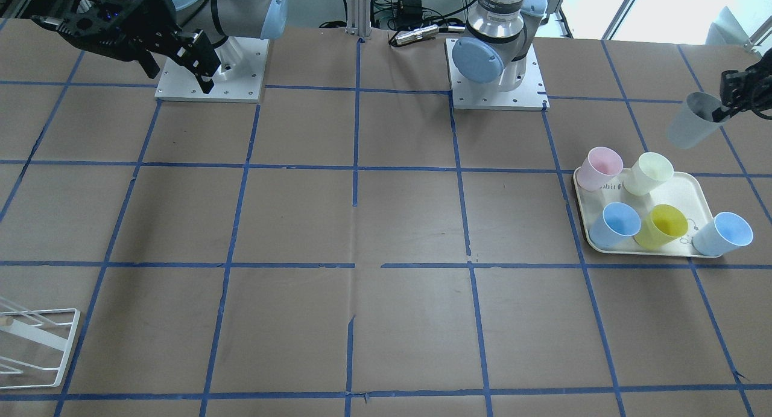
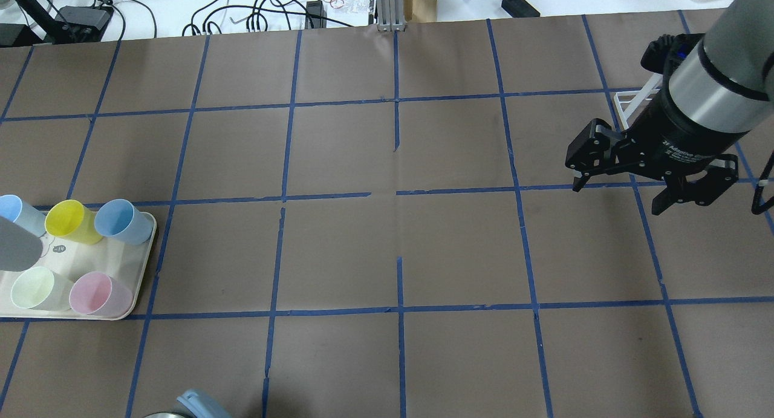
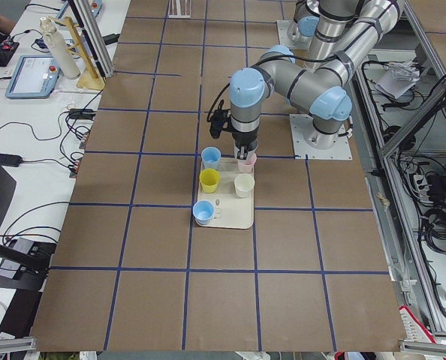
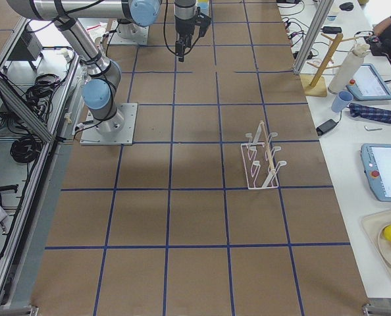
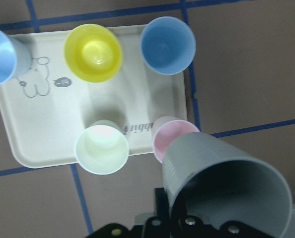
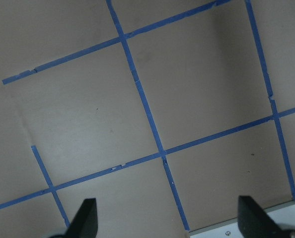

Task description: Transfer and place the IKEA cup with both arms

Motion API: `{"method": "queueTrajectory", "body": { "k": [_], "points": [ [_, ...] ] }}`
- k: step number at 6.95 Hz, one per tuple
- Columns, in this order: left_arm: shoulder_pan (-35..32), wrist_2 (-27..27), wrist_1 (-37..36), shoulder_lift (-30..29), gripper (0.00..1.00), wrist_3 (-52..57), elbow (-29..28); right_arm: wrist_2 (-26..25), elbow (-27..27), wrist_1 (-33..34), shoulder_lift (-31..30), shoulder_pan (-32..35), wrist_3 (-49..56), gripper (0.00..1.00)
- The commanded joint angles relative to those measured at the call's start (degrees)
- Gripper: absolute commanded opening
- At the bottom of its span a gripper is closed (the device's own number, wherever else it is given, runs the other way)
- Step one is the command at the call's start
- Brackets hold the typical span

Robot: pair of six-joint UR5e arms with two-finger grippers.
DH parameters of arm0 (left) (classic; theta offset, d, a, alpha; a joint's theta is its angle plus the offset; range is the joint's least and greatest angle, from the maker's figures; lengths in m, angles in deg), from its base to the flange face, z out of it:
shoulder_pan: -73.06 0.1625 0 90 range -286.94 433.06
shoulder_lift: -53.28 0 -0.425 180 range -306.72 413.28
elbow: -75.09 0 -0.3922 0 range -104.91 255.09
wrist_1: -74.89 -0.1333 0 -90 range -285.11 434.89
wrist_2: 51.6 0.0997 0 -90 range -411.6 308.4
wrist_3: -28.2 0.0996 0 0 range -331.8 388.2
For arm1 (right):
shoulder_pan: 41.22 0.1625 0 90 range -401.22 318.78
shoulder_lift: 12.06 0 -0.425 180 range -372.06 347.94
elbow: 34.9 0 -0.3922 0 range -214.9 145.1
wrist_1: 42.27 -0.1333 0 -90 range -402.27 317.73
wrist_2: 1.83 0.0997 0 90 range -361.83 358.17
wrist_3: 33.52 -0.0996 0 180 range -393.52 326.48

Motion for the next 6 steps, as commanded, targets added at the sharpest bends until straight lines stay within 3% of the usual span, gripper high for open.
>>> {"method": "queueTrajectory", "body": {
  "k": [1,6],
  "points": [
    [5.68,0.06,-7.98,-7.53,0.00,9.59,0.50,-0.04,-0.27,0.87,-0.48,1.66,0.09,1.00],
    [8.08,-0.55,-14.51,-19.42,0.00,13.67,-2.03,0.05,-0.98,3.24,1.00,1.66,1.65,1.00]
  ]
}}
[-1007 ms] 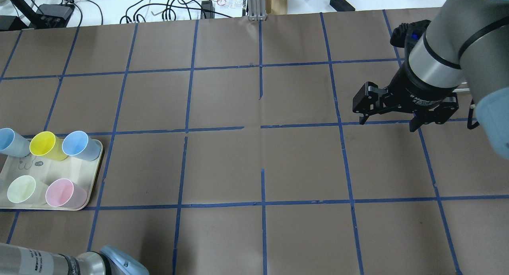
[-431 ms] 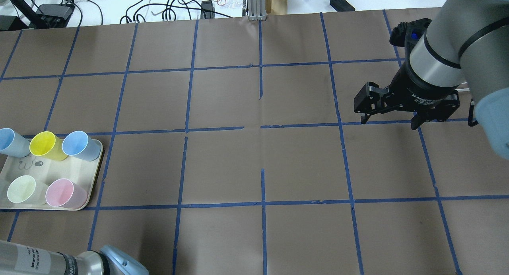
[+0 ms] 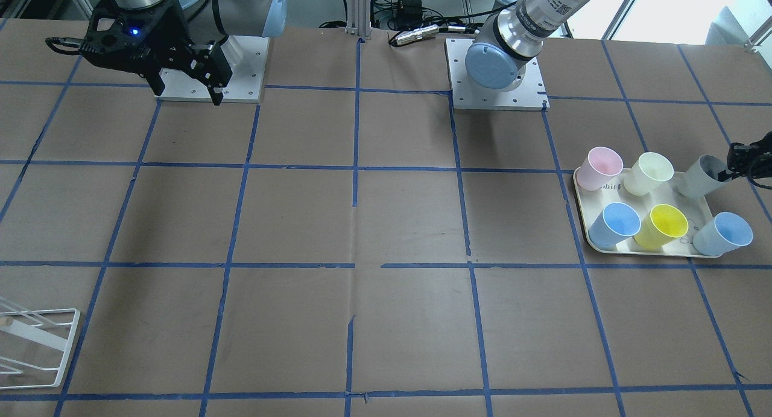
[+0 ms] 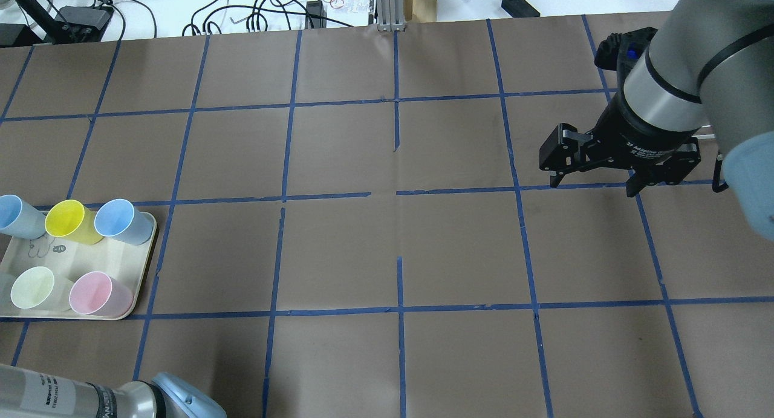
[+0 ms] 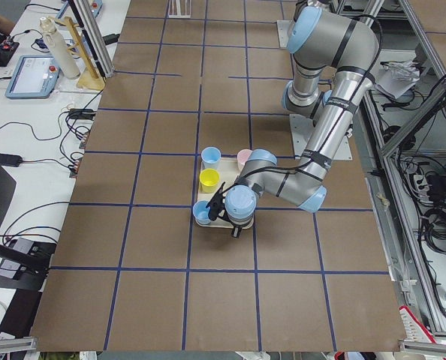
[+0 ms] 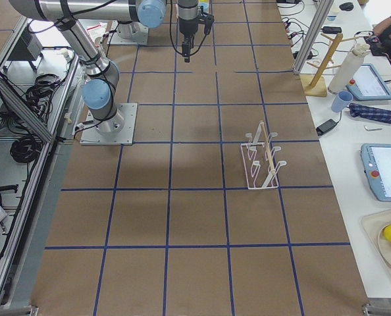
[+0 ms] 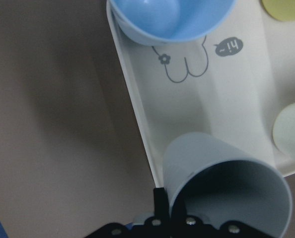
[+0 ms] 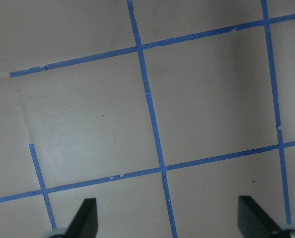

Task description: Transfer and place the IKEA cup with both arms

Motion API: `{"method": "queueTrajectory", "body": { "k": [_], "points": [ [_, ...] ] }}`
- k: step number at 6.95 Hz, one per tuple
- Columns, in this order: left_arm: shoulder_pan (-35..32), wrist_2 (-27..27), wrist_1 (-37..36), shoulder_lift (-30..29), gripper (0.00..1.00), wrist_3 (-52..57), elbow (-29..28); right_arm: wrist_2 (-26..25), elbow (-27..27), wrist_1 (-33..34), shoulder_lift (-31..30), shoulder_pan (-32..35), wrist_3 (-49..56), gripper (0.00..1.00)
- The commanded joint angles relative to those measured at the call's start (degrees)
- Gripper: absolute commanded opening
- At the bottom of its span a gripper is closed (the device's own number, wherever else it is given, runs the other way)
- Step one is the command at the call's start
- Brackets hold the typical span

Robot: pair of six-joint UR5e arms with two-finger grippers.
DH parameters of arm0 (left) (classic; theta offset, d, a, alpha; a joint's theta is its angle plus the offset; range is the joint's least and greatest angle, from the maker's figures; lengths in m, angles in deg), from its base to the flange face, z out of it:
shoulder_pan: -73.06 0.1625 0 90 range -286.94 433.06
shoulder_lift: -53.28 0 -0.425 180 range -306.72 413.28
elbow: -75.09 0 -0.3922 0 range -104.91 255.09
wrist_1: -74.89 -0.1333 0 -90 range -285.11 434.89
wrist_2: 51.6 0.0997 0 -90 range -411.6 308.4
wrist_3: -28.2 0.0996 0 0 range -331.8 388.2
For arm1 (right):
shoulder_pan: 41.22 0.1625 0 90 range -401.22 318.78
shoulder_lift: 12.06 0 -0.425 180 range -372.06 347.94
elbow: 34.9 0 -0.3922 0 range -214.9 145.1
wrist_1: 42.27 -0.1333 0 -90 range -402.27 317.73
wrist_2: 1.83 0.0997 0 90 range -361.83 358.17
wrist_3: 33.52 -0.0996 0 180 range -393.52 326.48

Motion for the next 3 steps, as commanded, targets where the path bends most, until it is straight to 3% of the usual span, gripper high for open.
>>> {"method": "queueTrajectory", "body": {
  "k": [1,2,3],
  "points": [
    [0.00,0.03,-0.10,-0.27,0.00,0.05,0.17,0.61,-0.14,0.01,-0.23,-0.06,1.10,1.00],
    [0.00,0.03,-0.10,-0.27,0.00,0.05,0.09,0.27,-0.05,0.01,-0.23,-0.06,2.67,1.00],
    [0.00,0.03,-0.10,-0.36,0.08,-0.04,0.08,0.18,-0.05,-0.08,-0.40,-0.06,3.56,1.00]
  ]
}}
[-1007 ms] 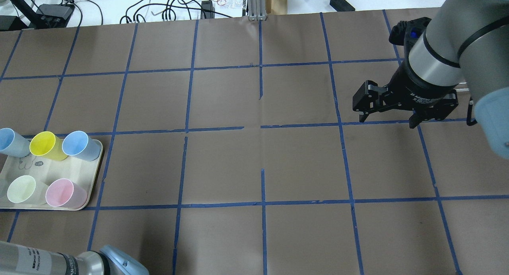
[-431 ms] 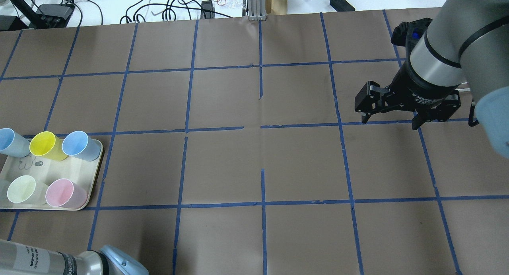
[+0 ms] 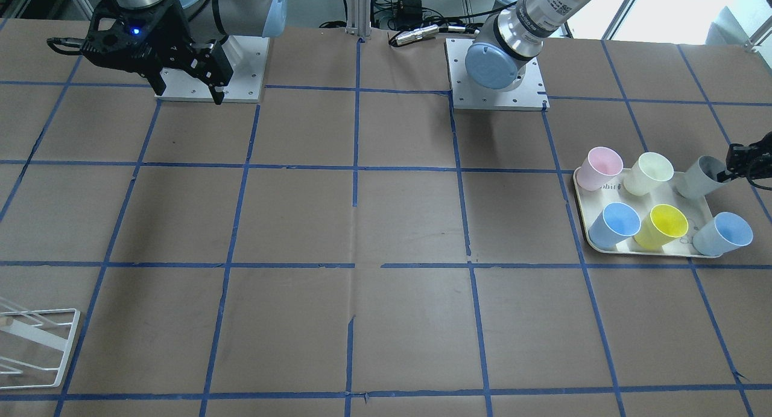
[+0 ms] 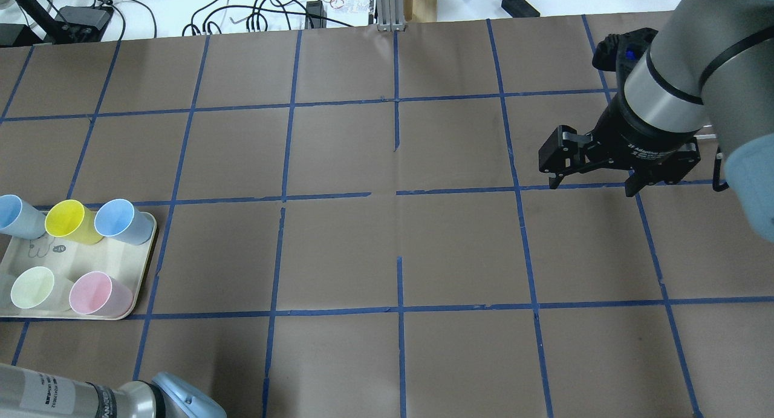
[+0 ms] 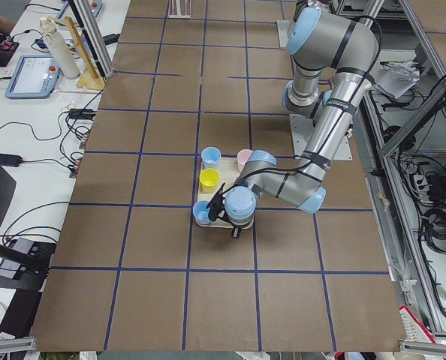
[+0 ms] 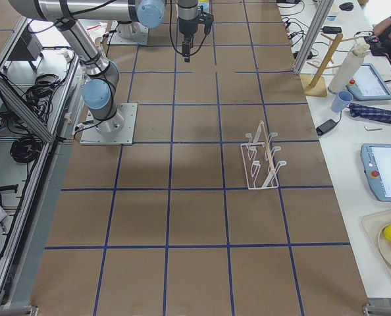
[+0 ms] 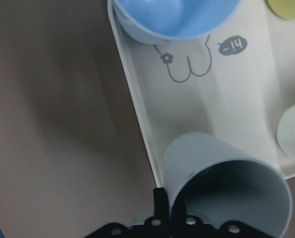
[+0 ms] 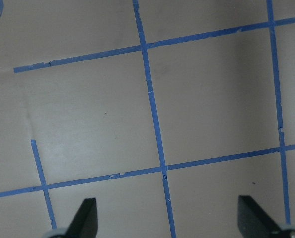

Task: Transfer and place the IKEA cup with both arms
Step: 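Open the left gripper and raise it away from the tray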

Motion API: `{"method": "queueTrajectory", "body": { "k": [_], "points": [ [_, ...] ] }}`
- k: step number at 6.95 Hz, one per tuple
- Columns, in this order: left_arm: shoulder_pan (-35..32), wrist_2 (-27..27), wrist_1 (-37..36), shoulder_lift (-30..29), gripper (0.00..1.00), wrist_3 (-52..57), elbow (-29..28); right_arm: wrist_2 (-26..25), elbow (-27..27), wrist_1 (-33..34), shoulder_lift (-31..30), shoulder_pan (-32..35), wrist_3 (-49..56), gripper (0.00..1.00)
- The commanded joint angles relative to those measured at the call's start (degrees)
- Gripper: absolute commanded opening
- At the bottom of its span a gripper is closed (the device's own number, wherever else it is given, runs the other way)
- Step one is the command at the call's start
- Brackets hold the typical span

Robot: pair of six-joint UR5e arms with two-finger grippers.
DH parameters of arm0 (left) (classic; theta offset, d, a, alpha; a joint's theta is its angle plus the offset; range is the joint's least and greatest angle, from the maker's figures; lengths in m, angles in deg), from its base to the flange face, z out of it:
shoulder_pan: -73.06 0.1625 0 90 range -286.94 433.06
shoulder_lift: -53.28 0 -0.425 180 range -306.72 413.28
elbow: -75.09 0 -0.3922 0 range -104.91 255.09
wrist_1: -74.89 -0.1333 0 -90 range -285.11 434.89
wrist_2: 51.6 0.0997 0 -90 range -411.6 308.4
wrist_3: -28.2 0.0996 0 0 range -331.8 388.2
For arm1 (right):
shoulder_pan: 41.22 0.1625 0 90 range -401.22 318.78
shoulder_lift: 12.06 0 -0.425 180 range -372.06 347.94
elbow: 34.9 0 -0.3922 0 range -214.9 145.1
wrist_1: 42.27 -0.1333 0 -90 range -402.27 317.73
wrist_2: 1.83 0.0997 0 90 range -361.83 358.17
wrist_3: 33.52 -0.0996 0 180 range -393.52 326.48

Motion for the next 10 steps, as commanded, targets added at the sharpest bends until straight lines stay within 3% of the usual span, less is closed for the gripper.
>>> {"method": "queueTrajectory", "body": {
  "k": [1,2,3,5,6,7,8,10],
  "points": [
    [0.00,0.00,0.01,-0.26,0.24,0.03,0.00,-0.40,0.03,-0.06,-0.06,-0.01,1.34,1.00],
    [0.00,0.09,0.01,-0.35,0.62,0.03,-0.09,-0.49,0.03,-0.15,-0.14,-0.01,1.34,1.00],
    [0.00,0.18,0.01,-0.26,0.73,-0.06,-0.18,-0.49,0.03,-0.15,-0.14,-0.01,1.34,1.00],
    [-0.87,1.32,2.10,1.66,0.77,-0.93,-2.01,-0.49,-0.06,-0.15,-0.32,-0.01,1.34,1.00],
    [-1.66,0.71,10.03,2.98,0.80,-1.64,-6.12,-0.57,0.02,-0.15,-0.23,-0.01,1.43,1.00],
    [-6.37,1.05,16.99,4.73,0.81,-6.69,-10.94,-0.66,0.03,-0.15,-0.32,-0.01,2.13,1.00],
    [-12.07,1.32,19.32,6.75,0.84,-12.31,-13.51,-0.66,0.03,-0.15,-0.32,-0.01,2.13,1.00],
    [-24.98,0.71,19.60,11.84,0.89,-21.18,-13.63,-0.57,0.03,-0.15,-0.32,-0.01,2.13,1.00]
  ]
}}
